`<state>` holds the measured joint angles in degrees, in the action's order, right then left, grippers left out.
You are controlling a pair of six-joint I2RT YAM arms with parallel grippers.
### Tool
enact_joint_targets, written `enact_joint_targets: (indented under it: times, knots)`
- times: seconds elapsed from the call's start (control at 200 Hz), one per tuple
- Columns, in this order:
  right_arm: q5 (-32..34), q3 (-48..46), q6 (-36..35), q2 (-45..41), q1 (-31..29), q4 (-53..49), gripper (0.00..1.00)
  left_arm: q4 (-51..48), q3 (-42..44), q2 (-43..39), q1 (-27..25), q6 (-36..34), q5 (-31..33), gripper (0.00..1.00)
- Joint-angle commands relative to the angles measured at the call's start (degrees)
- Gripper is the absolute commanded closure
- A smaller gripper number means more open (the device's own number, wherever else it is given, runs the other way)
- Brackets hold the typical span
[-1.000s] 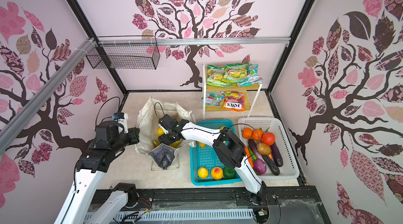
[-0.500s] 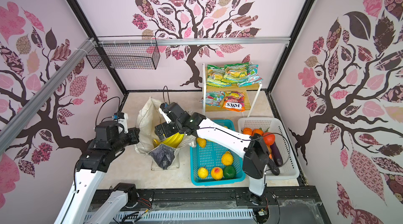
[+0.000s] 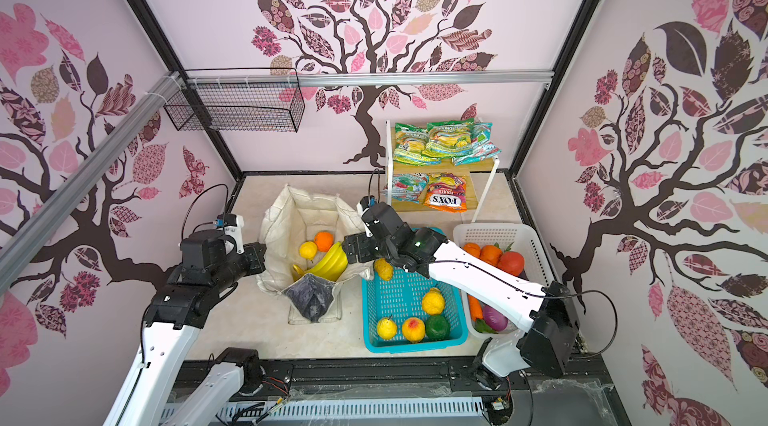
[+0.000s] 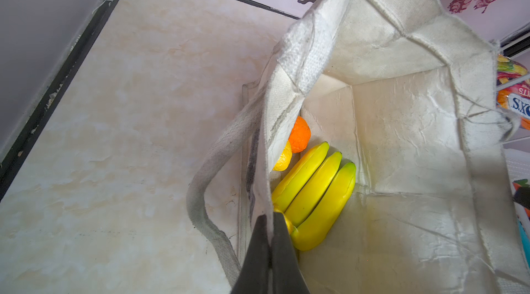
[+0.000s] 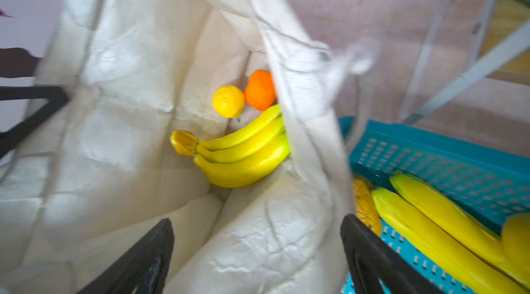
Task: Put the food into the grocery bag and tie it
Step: 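Raise the right gripper and move it toward the candy shelf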
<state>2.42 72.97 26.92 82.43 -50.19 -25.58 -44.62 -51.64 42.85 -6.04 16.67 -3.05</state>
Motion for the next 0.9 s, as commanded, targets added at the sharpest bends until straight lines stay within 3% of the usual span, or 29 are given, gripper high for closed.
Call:
enact_joint_targets:
  times: [0.0, 0.095, 0.23, 0.425, 0.505, 0.69, 0.825, 0.89]
  knots:
    - [2.8, -2.1, 2.1, -1.9, 0.4, 0.5, 0.10, 0.8, 0.5, 0.1, 0.0, 0.2, 0.0, 1.00]
    - [3.9, -3.2, 2.5, -0.7, 0.5, 0.4, 0.12, 0.8, 0.5, 0.1, -0.1, 0.2, 0.1, 1.00]
    - [1.1, -4.4, 2.5, 0.2, 0.6, 3.3, 0.24, 0.8, 0.5, 0.1, 0.0, 0.3, 0.5, 1.00]
    - [-2.1, -4.1, 3.5, -0.1, 0.6, 7.5, 0.68, 0.7, 0.3, 0.1, 0.0, 0.5, 1.6, 1.00]
    - [-2.4, -1.8, 3.8, -0.2, 0.6, 7.2, 1.00, 0.4, -1.1, 0.3, 0.0, 3.3, 4.2, 1.00]
    - [-0.1, 4.4, 4.0, -0.5, 0.4, 3.8, 1.00, -4.5, -10.2, 3.9, -0.1, 4.0, 10.7, 1.00]
    - [5.7, 6.2, 2.1, -2.0, 0.6, -2.5, 1.00, -8.1, -14.2, 3.9, 0.2, 4.5, 23.0, 1.00]
    - [5.7, 6.2, 1.2, -2.4, 0.8, -3.8, 1.00, -8.4, -15.4, 3.8, 0.2, 5.4, 24.7, 1.00]
